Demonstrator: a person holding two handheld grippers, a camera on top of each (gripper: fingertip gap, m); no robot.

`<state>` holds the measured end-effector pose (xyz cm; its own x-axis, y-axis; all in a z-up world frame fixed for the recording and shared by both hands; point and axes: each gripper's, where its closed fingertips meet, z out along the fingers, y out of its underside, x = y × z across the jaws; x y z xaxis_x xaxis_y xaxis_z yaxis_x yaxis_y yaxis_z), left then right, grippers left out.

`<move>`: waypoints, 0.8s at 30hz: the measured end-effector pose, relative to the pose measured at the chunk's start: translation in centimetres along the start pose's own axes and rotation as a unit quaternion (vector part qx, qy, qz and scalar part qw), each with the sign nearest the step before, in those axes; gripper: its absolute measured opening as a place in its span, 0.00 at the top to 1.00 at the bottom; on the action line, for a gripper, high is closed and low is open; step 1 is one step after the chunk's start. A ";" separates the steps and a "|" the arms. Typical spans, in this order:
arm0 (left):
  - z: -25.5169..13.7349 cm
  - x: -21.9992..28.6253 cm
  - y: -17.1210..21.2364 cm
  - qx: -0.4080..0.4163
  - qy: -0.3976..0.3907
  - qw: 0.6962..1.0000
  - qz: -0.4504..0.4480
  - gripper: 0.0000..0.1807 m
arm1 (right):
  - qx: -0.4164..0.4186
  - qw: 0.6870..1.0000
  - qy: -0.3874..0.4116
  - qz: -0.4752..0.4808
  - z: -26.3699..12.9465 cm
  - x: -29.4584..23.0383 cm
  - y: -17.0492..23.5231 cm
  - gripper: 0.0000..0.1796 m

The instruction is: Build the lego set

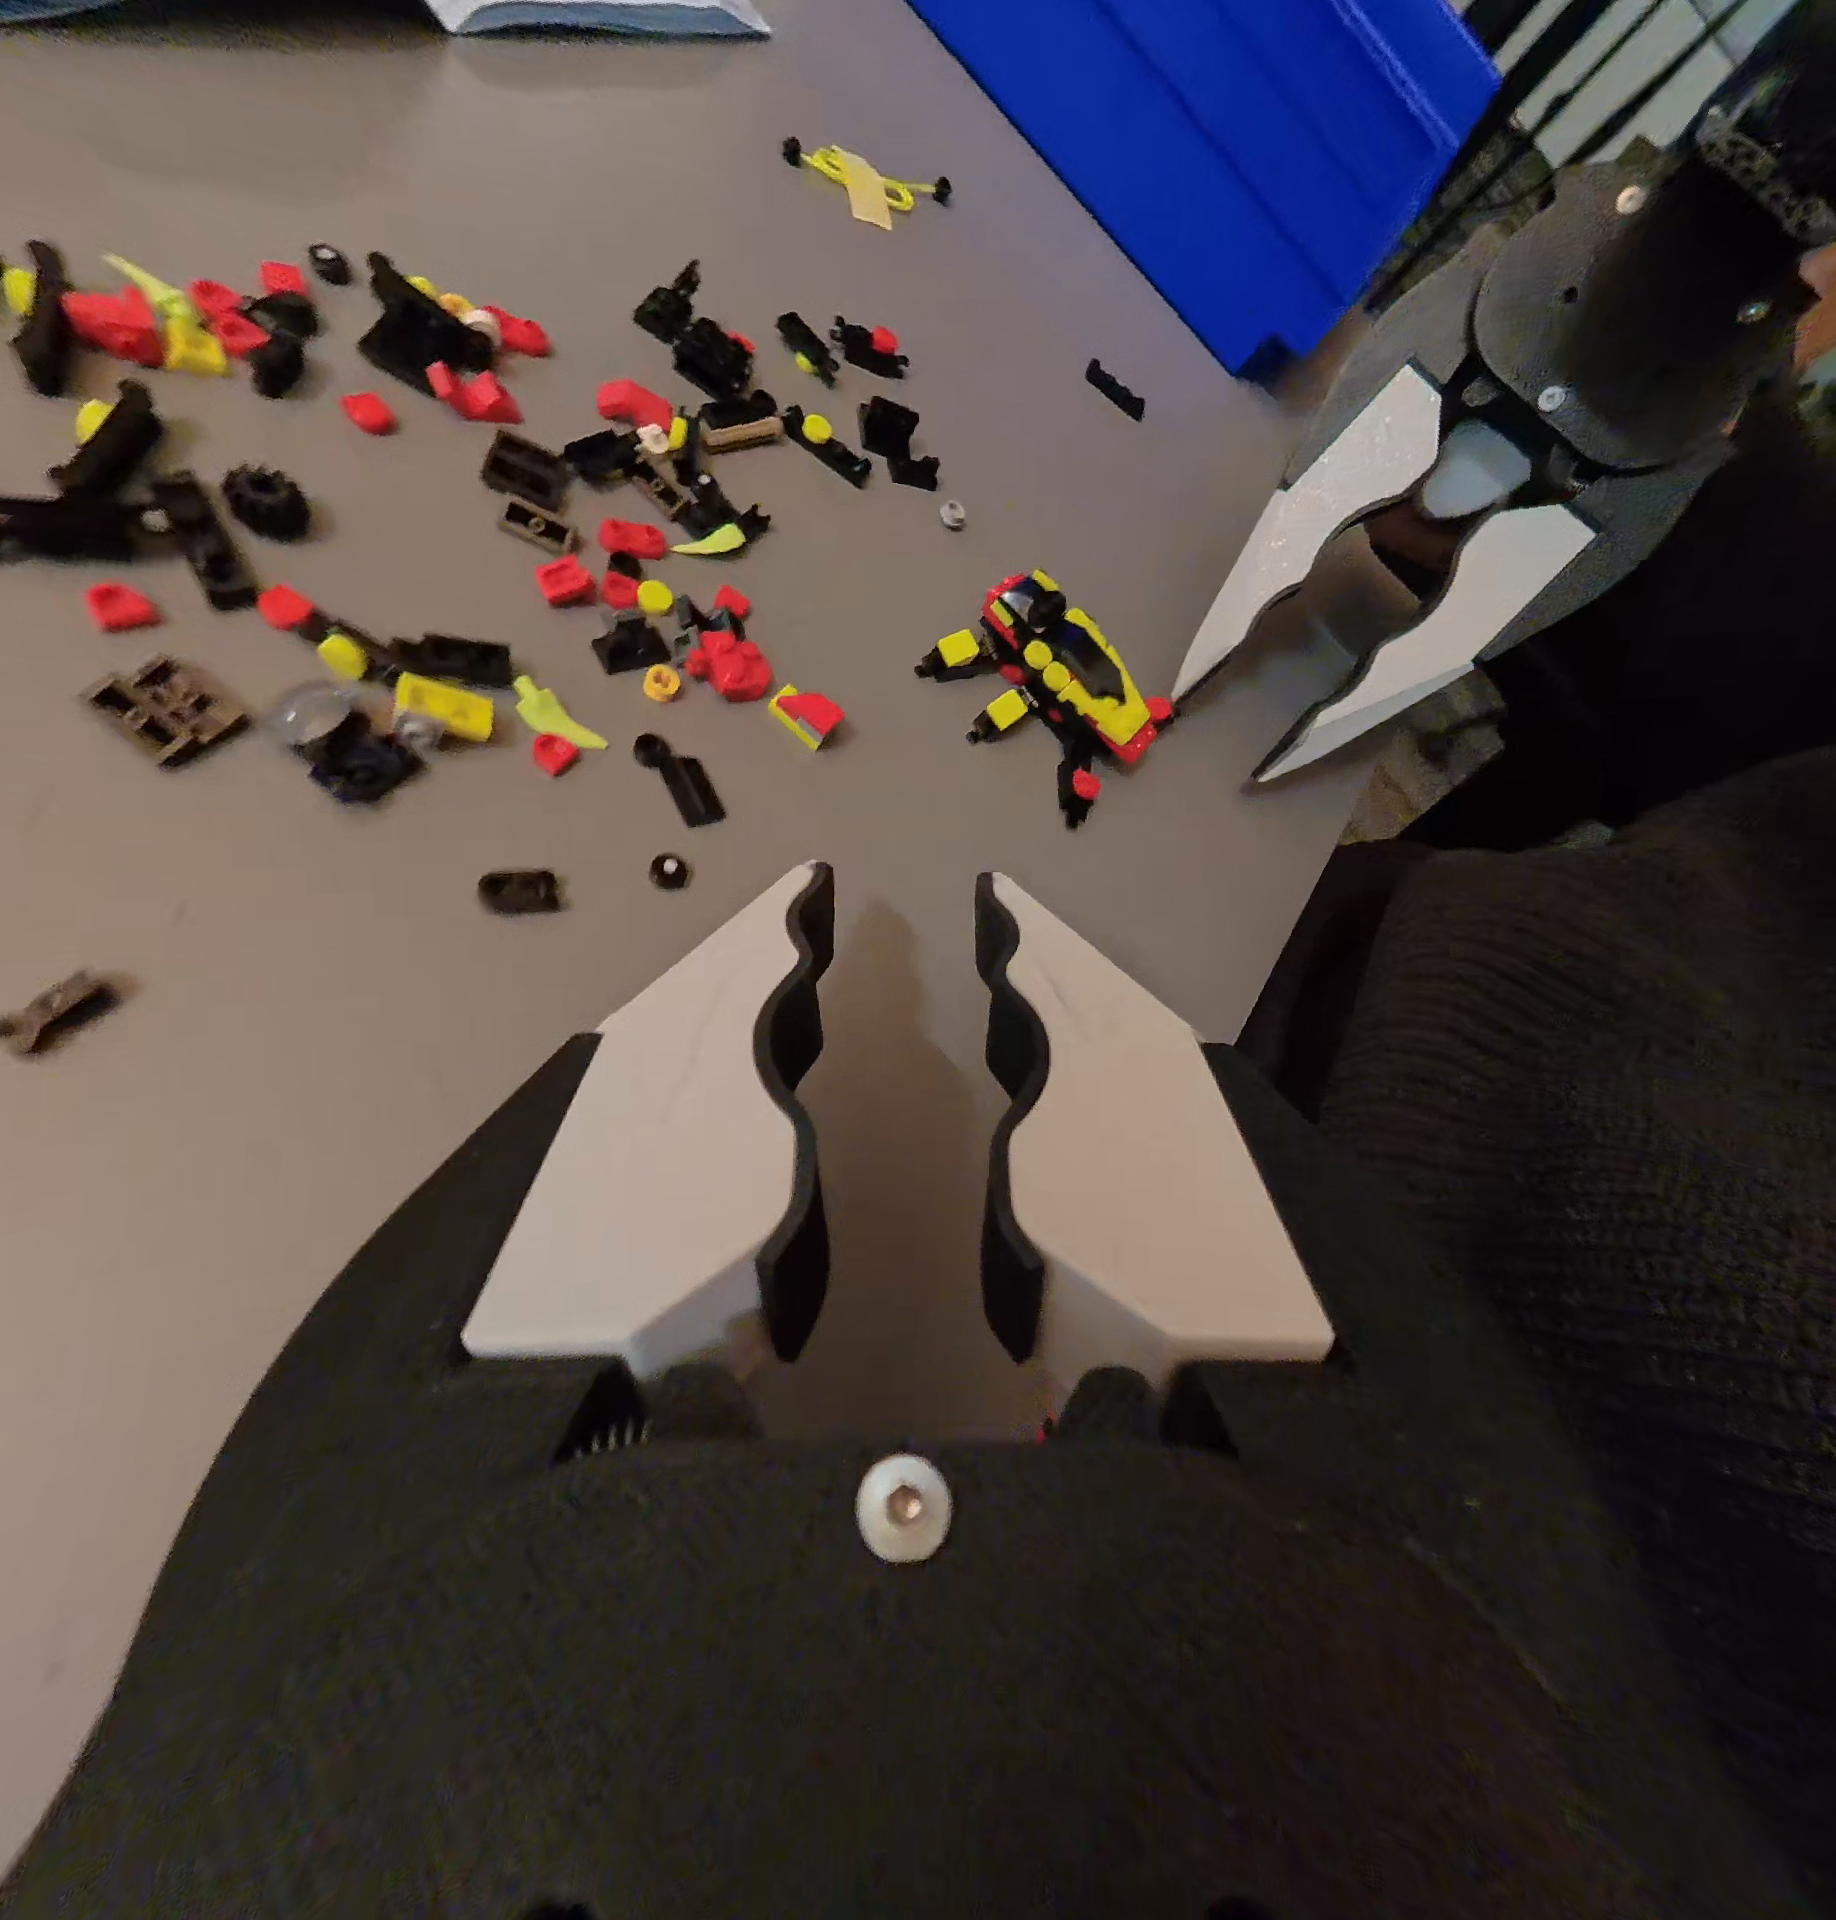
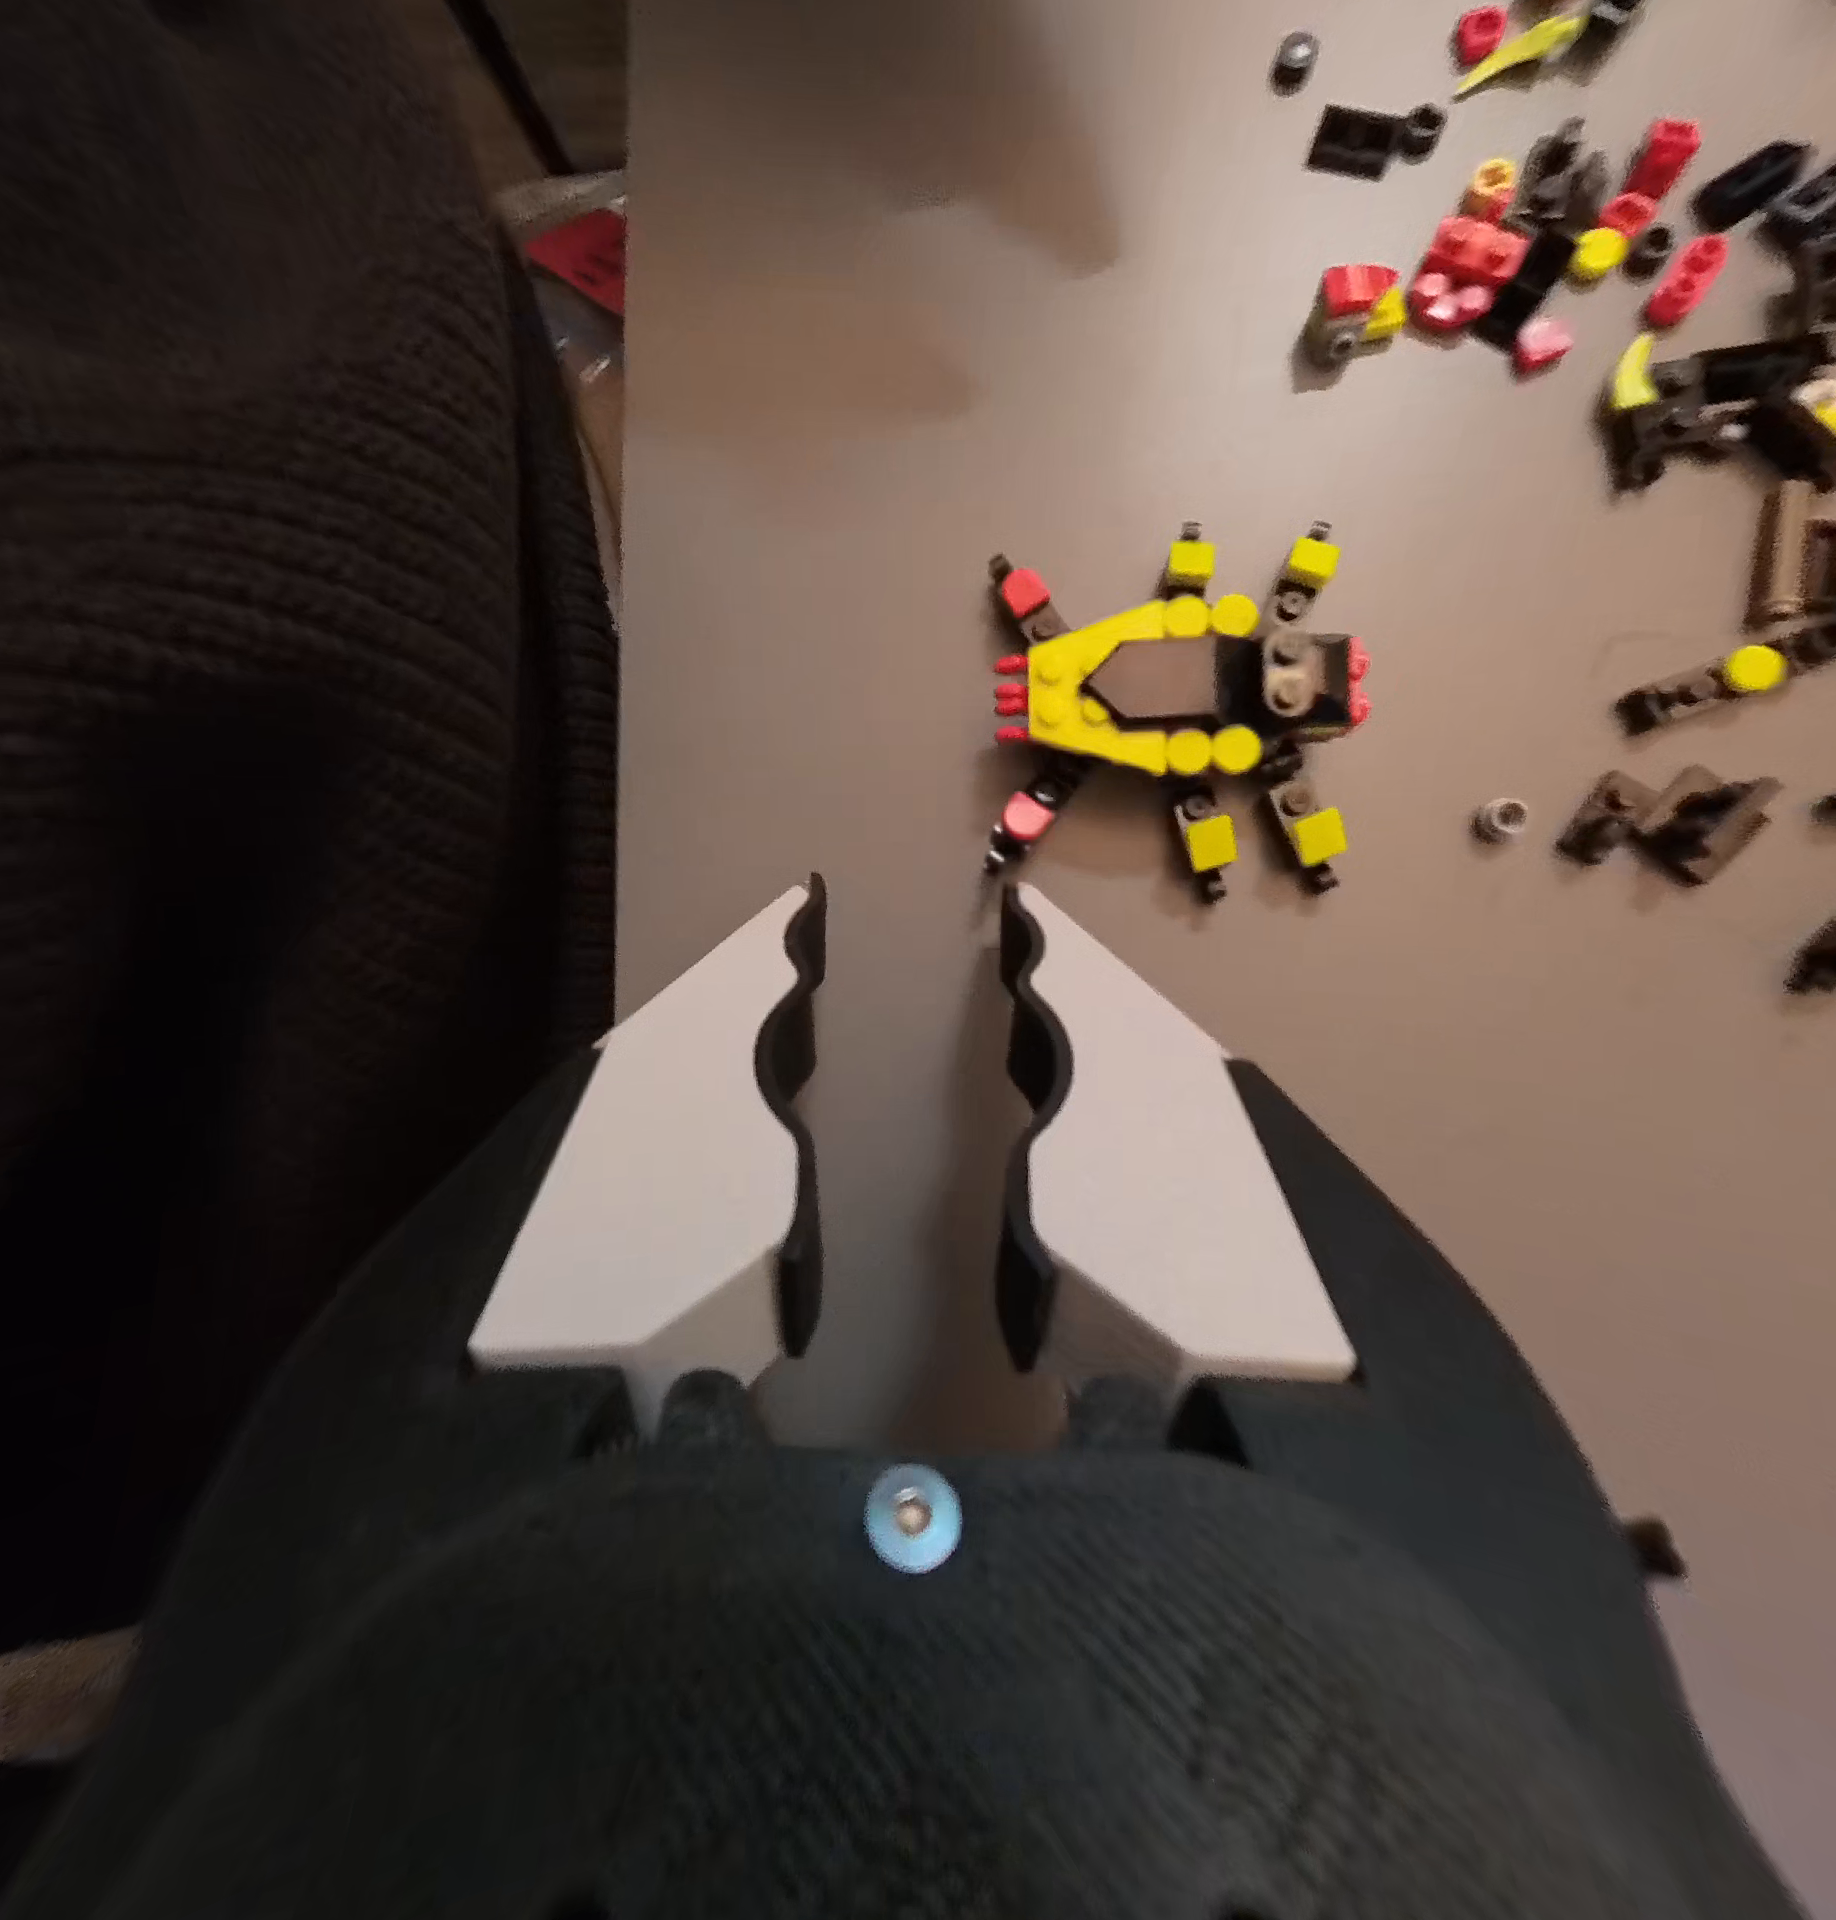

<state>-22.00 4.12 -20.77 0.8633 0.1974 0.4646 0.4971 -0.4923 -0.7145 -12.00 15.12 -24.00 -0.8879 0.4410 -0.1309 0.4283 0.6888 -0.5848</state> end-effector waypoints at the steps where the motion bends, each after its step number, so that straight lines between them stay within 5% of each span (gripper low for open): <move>1: 0.5 0.2 -0.2 -0.003 0.005 1.000 0.006 0.86 | 0.007 1.000 0.020 0.000 -0.3 0.2 0.1 0.82; 11: 4.2 1.7 -2.1 -0.029 0.033 0.991 0.127 0.86 | 0.159 0.973 0.152 0.067 -5.6 2.4 0.0 0.84; 15: 5.0 1.0 -3.2 -0.015 0.024 0.988 0.155 0.85 | 0.119 0.948 0.249 0.158 -6.5 6.2 4.8 0.87; 18: 5.5 0.0 -4.4 0.002 0.004 0.989 0.151 0.80 | 0.118 0.931 0.278 0.206 -7.4 7.4 6.5 0.88; 20: 5.3 -1.4 -6.2 0.050 -0.045 0.987 0.148 0.67 | 0.143 0.916 0.301 0.221 -8.6 8.1 6.4 0.90; 24: 4.5 -3.0 -8.9 0.111 -0.104 0.973 0.173 0.65 | 0.165 0.901 0.324 0.236 -9.9 8.8 6.6 1.00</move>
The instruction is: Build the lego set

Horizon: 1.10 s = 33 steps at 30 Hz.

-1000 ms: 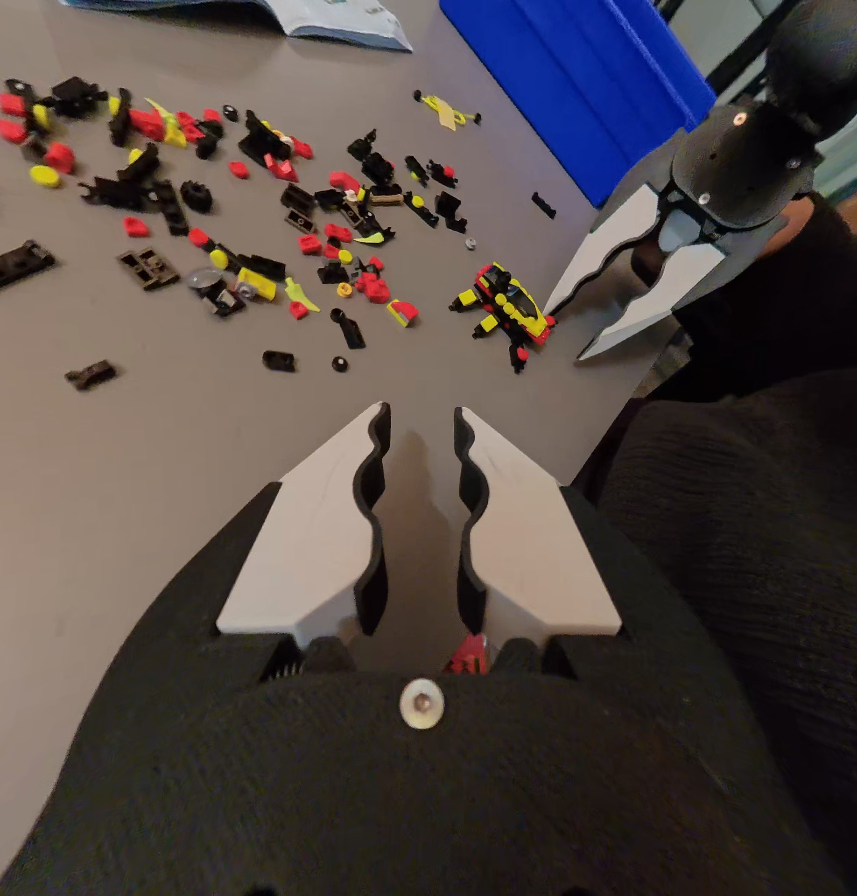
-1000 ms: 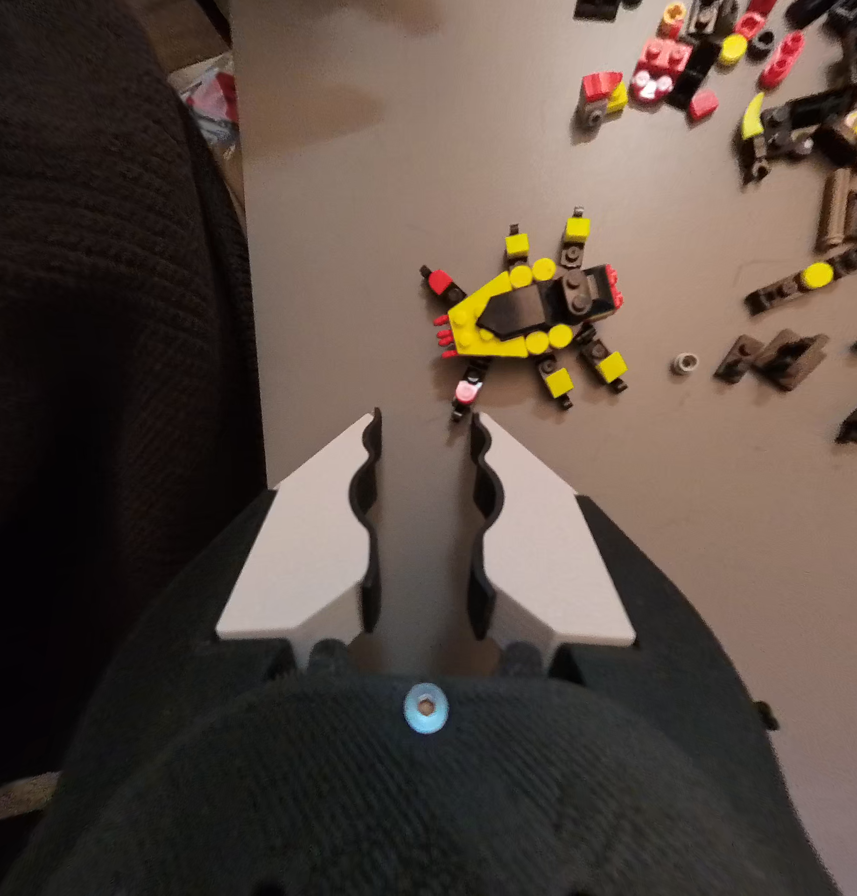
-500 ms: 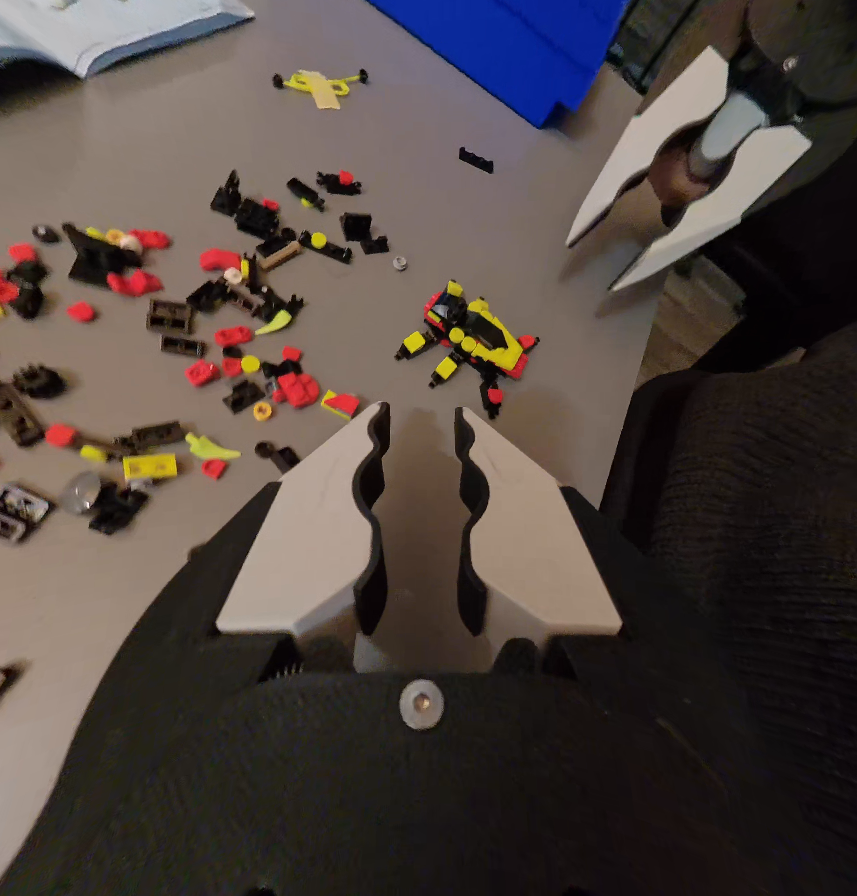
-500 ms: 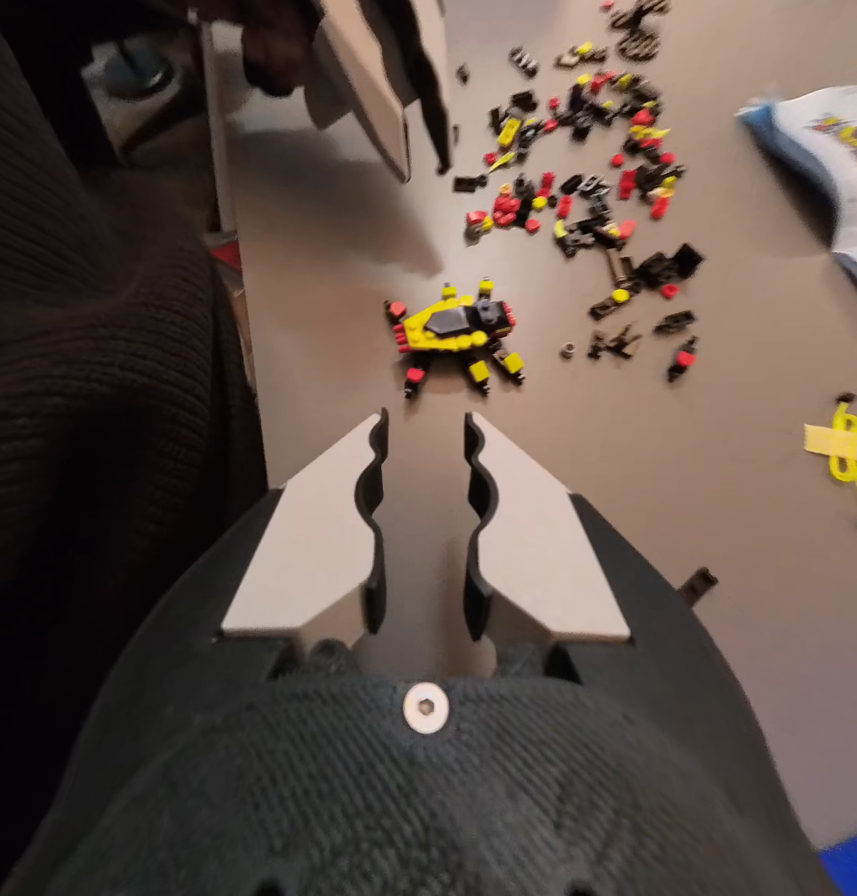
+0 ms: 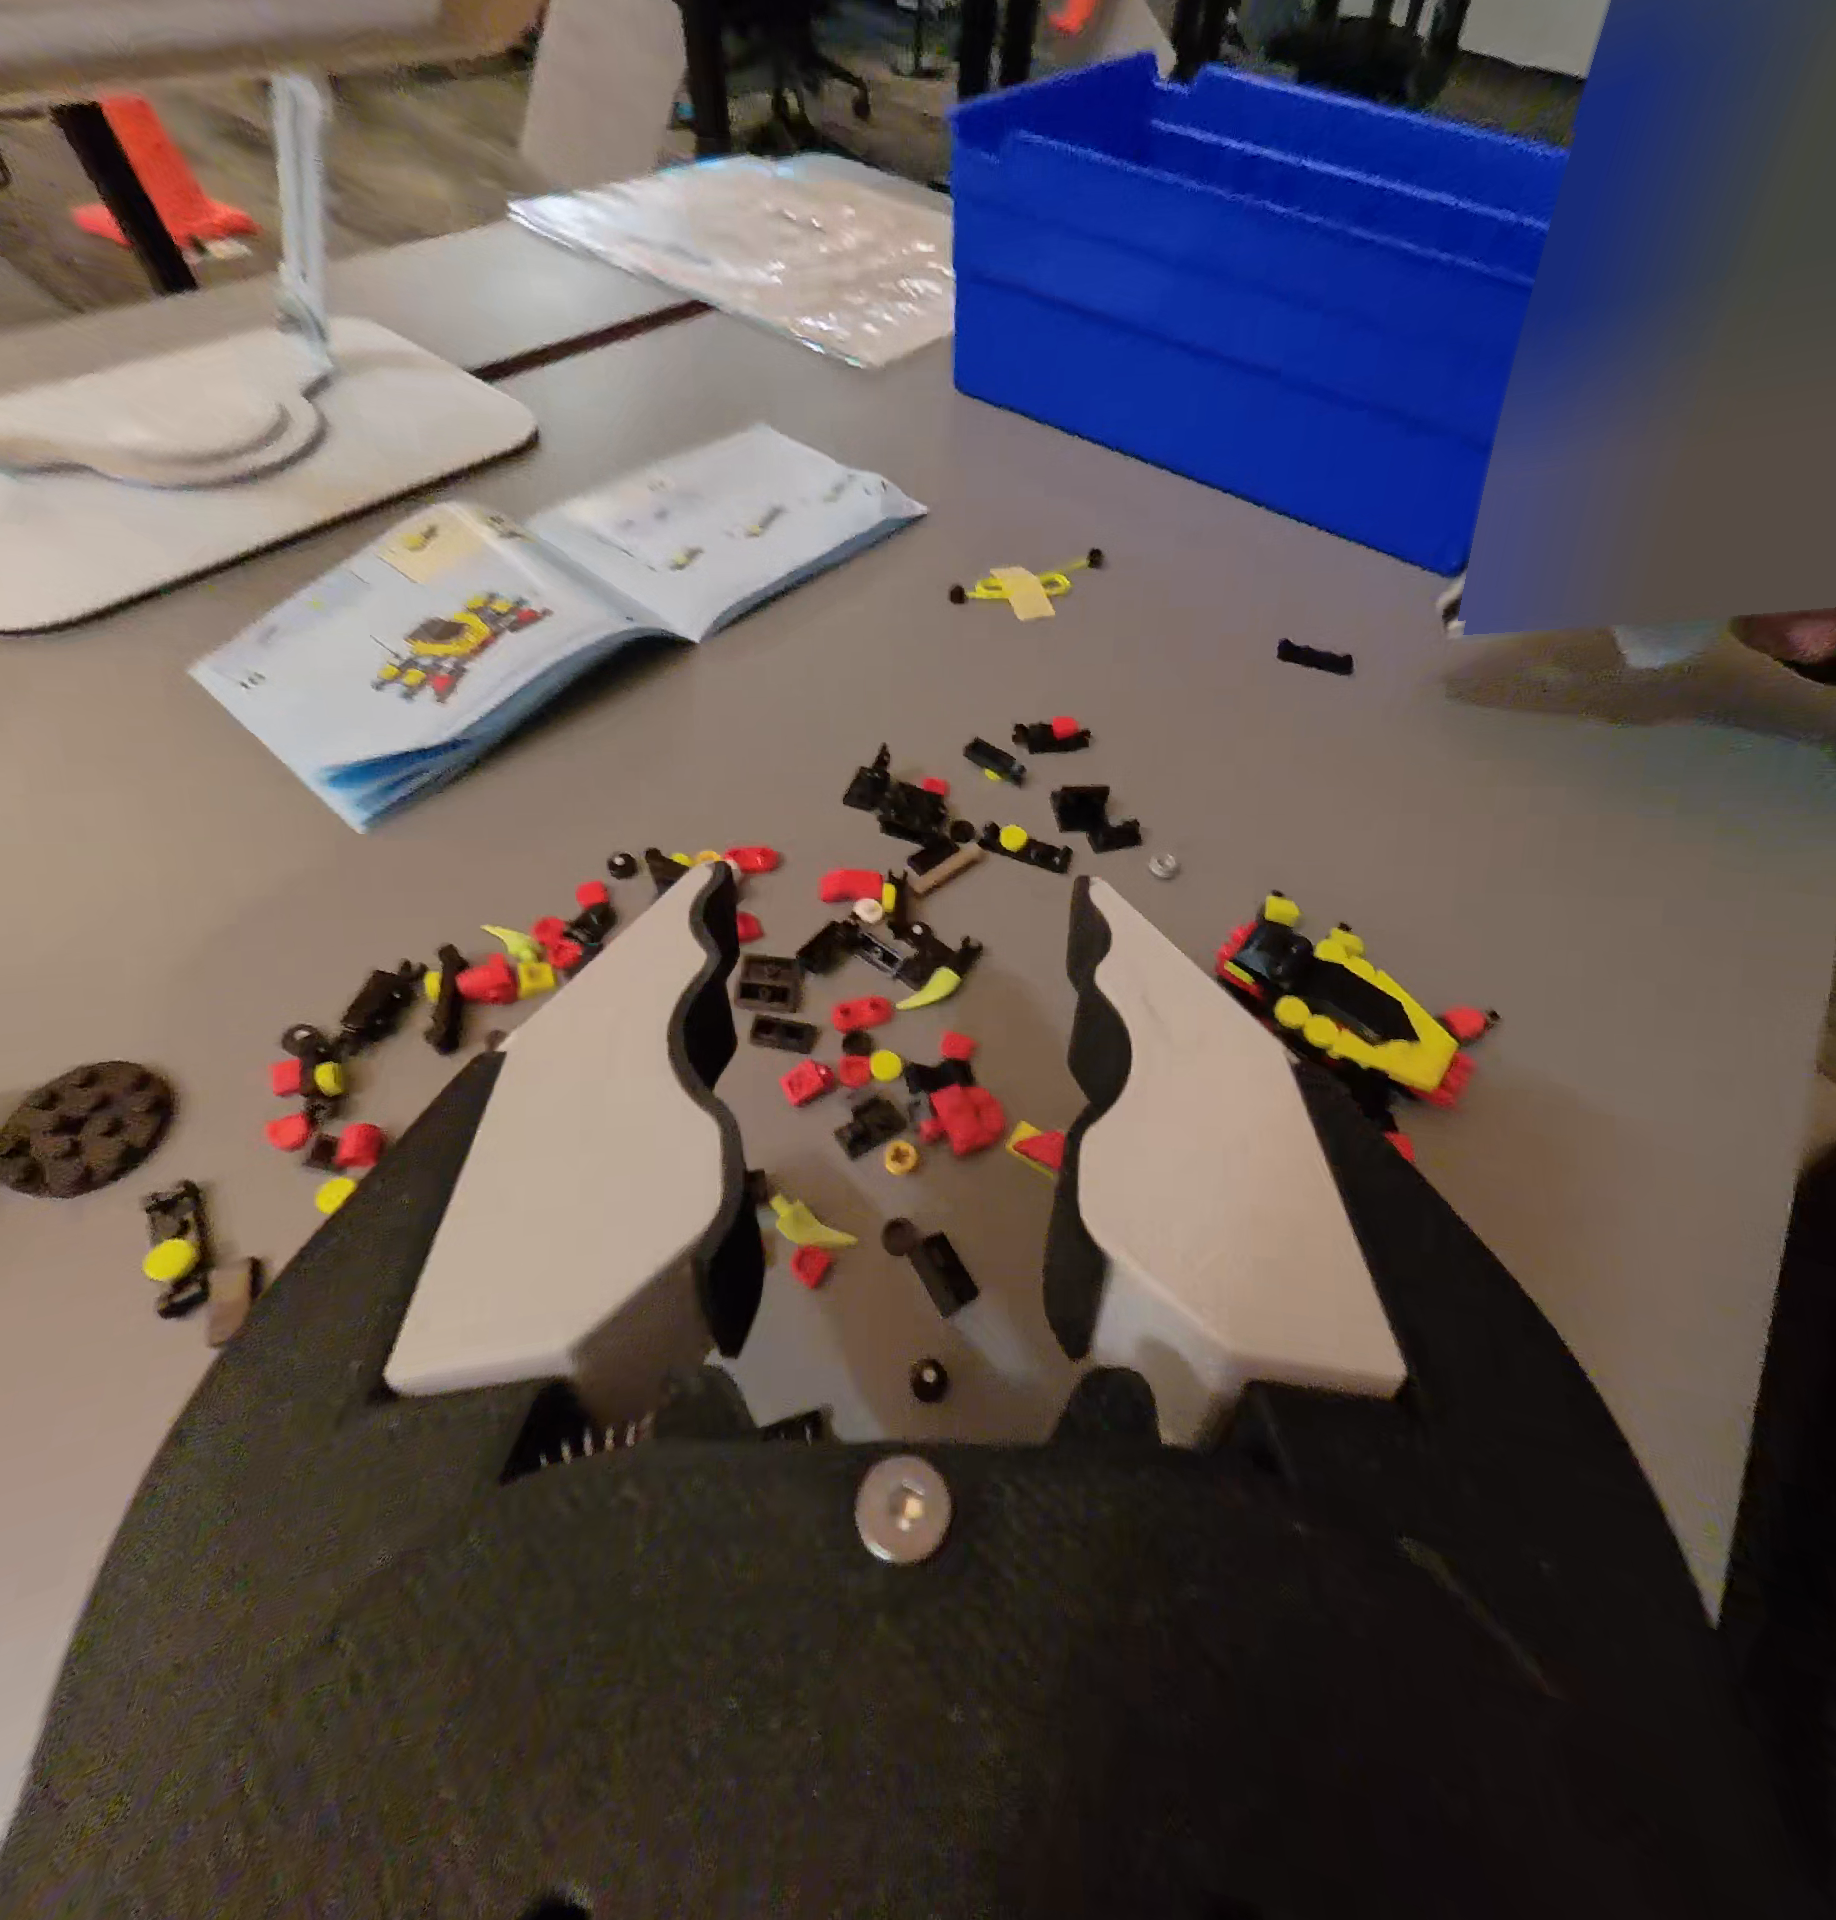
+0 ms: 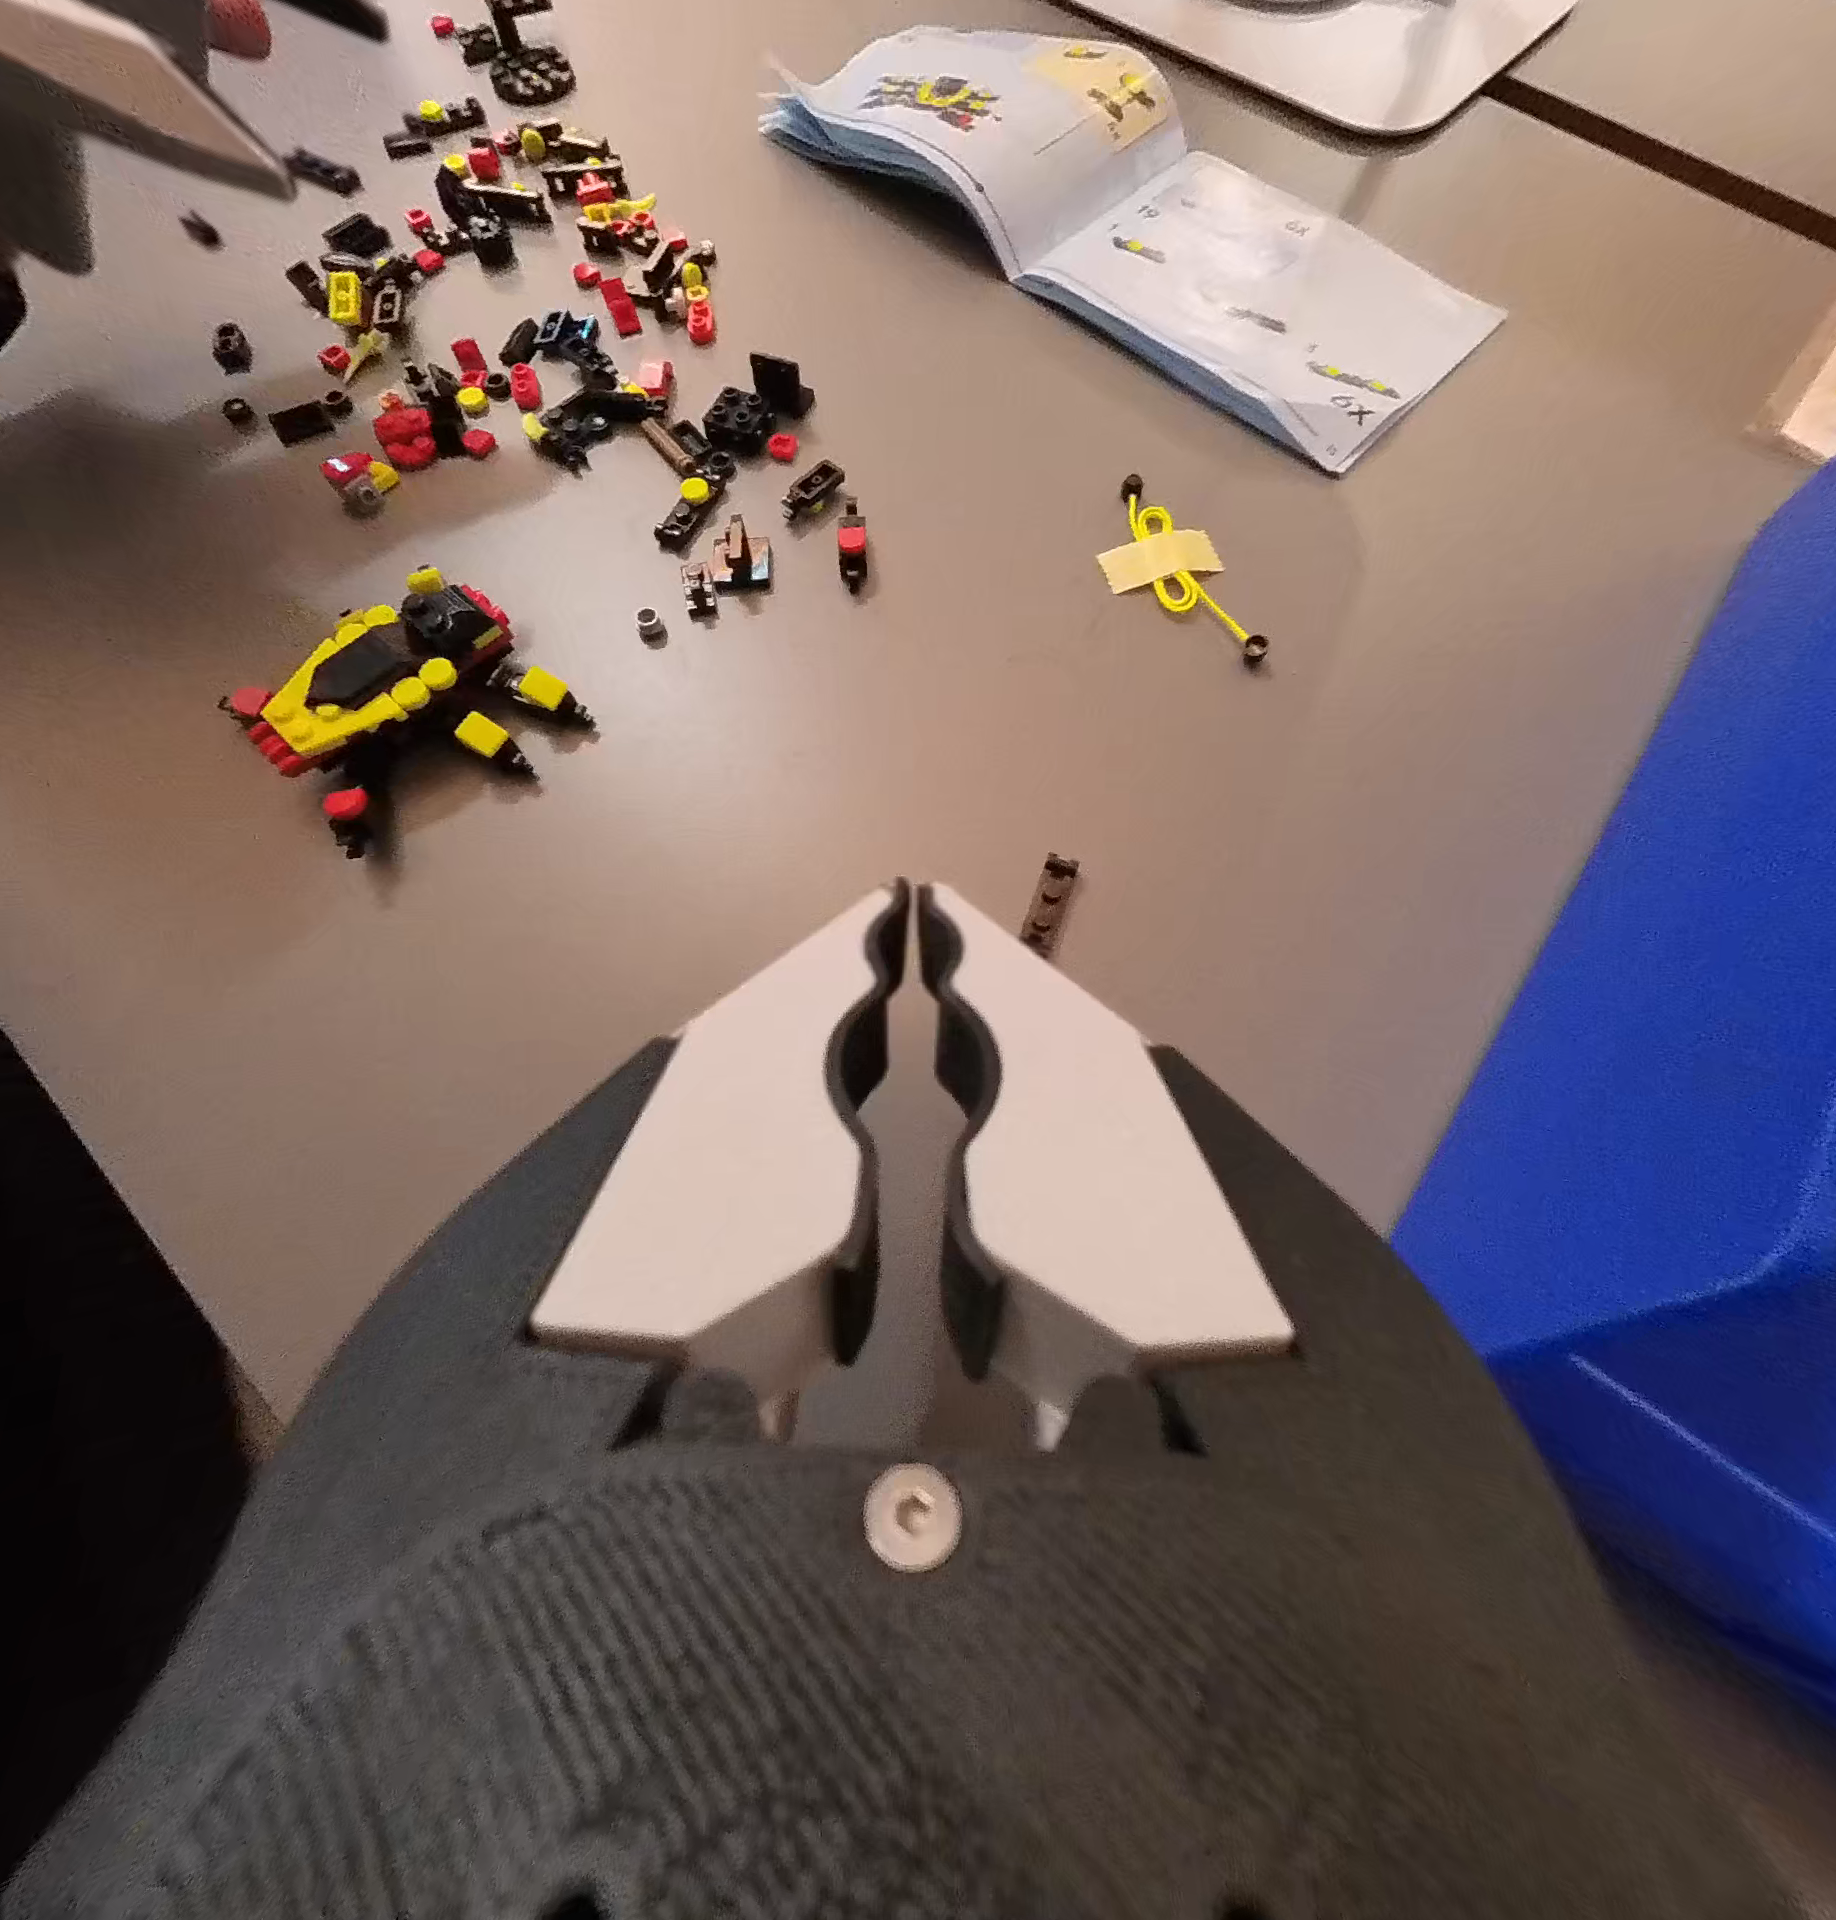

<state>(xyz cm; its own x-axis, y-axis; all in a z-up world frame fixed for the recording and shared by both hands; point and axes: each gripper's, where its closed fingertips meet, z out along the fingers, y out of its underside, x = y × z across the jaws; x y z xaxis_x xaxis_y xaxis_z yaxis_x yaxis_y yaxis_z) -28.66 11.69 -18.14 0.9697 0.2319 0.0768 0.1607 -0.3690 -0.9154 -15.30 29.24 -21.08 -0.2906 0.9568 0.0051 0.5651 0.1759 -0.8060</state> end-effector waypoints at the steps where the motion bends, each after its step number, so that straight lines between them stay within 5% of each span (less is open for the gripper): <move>1: 0.0 -0.2 -0.4 0.006 -0.003 1.000 -0.003 0.66 | 0.003 1.000 -0.001 0.000 0.0 0.0 -0.1 1.00; 3: -0.2 -0.1 -1.0 0.021 0.009 1.000 -0.018 0.78 | 0.006 1.000 -0.004 0.001 0.0 -0.1 -0.3 1.00; 5: -0.3 -0.5 -0.9 0.020 0.006 0.999 -0.033 0.85 | 0.006 1.000 0.000 0.010 0.2 -0.1 -0.5 0.88; 8: -1.1 -0.7 -1.0 0.028 0.006 0.999 -0.031 1.00 | 0.013 1.000 -0.012 -0.004 0.2 -0.7 -1.1 1.00; 12: -1.6 -0.3 -0.7 0.026 0.014 0.999 -0.031 1.00 | 0.023 0.999 0.003 -0.022 0.7 -0.2 -1.8 0.92; 14: -1.6 -0.3 -0.3 0.016 0.012 0.999 -0.028 0.95 | 0.013 0.999 -0.001 -0.031 1.1 -0.2 -1.6 1.00; 22: -2.9 -0.1 0.6 0.010 0.028 0.998 -0.052 0.98 | 0.043 0.998 -0.033 -0.042 1.8 -0.5 -3.2 1.00; 27: -4.1 -0.1 1.0 0.015 0.022 0.998 -0.052 0.99 | 0.046 0.997 -0.051 -0.040 2.9 -0.7 -4.1 0.90; 30: -4.6 -0.3 1.3 0.014 0.015 0.998 -0.062 0.94 | 0.032 0.997 -0.066 -0.025 3.8 -0.9 -4.0 0.75; 32: -4.9 -0.3 1.4 0.013 0.014 0.997 -0.070 0.92 | 0.026 0.996 -0.077 -0.028 4.2 -1.2 -4.0 0.77; 33: -5.1 -0.4 1.5 0.012 0.011 0.997 -0.073 0.92 | 0.028 0.995 -0.085 -0.036 4.2 -1.5 -4.2 0.88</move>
